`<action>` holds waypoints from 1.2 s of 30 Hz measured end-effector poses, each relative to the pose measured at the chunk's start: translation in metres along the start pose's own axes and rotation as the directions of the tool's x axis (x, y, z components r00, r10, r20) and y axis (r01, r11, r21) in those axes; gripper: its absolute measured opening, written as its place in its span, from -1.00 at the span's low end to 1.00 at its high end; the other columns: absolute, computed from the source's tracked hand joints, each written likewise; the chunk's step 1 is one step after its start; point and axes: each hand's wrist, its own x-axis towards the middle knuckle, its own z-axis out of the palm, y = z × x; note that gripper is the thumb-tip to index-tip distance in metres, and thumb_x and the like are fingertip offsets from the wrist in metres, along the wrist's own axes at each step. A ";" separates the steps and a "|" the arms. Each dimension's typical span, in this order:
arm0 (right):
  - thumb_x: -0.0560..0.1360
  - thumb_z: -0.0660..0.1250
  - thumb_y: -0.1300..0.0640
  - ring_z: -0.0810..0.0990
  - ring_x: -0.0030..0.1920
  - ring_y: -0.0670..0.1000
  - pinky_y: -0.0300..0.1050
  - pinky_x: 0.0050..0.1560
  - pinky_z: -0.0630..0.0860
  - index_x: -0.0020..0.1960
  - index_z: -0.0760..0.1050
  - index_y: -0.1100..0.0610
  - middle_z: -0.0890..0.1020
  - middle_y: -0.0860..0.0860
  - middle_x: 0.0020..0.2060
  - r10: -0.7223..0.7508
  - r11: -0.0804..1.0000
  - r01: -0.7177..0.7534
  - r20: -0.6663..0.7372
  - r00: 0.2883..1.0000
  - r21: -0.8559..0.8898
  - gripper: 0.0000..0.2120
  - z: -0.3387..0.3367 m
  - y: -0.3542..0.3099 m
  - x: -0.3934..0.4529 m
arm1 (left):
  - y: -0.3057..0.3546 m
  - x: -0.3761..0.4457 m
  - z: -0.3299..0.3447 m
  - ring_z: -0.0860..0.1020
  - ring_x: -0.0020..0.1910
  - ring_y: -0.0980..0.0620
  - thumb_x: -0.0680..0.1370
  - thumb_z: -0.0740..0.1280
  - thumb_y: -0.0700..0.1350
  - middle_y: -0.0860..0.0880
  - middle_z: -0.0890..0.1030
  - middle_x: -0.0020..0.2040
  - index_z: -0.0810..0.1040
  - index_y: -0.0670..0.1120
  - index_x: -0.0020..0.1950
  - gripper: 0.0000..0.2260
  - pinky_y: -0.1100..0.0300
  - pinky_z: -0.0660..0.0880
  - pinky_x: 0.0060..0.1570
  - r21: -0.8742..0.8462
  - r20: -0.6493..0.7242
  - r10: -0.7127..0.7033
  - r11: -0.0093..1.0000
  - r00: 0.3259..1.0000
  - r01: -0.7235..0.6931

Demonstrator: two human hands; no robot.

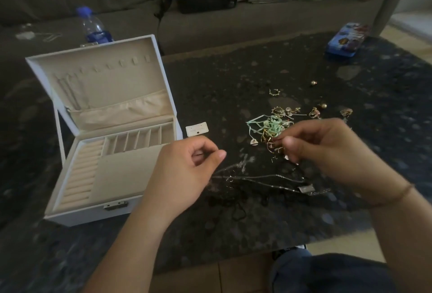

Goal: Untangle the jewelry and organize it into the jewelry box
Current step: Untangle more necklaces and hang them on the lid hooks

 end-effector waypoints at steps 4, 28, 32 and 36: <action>0.25 0.56 -0.06 0.53 -0.19 0.06 -0.19 -0.14 0.46 -0.33 0.65 0.07 0.61 0.08 -0.29 -0.078 0.971 0.087 -0.045 0.996 0.224 -0.79 -0.023 0.001 -0.002 | -0.003 0.001 0.002 0.52 -0.39 0.25 0.54 0.42 -0.03 0.24 0.53 -0.44 0.62 0.03 -0.19 -0.89 0.43 0.35 -0.36 0.198 -0.104 0.093 0.978 0.990 -0.071; 0.41 0.49 0.17 0.67 -0.01 0.15 0.11 0.13 0.57 -0.11 0.65 -0.07 0.72 -0.01 -0.08 0.258 0.932 -0.226 0.081 0.963 -0.282 -0.85 -0.043 0.017 -0.006 | 0.023 0.014 -0.024 0.25 -0.51 0.08 0.69 0.14 -0.04 0.07 0.27 -0.50 0.60 -0.03 -0.27 -0.60 0.25 0.22 -0.48 -0.643 0.118 -0.193 0.732 0.974 0.223; 0.34 0.54 -0.02 0.63 0.01 -0.15 0.04 0.11 0.58 0.18 0.54 -0.21 0.63 -0.21 0.09 0.039 0.979 -0.051 -0.065 0.997 -0.197 -0.56 0.005 -0.001 -0.008 | 0.038 0.016 -0.027 0.20 -0.50 0.06 0.69 0.14 -0.02 0.03 0.21 -0.47 0.58 -0.07 -0.22 -0.63 0.20 0.12 -0.44 -0.589 0.242 -0.151 0.763 0.958 0.269; 0.35 0.55 -0.02 0.53 0.23 -0.22 -0.32 0.17 0.45 0.41 0.33 -0.13 0.60 -0.22 0.18 -0.153 0.979 0.161 0.075 0.985 -0.126 -0.29 0.075 -0.025 -0.005 | 0.061 0.014 -0.036 0.17 -0.46 0.04 0.70 0.11 -0.05 0.00 0.19 -0.44 0.54 -0.15 -0.12 -0.67 0.06 0.04 -0.32 -0.454 0.245 -0.106 0.866 0.964 0.211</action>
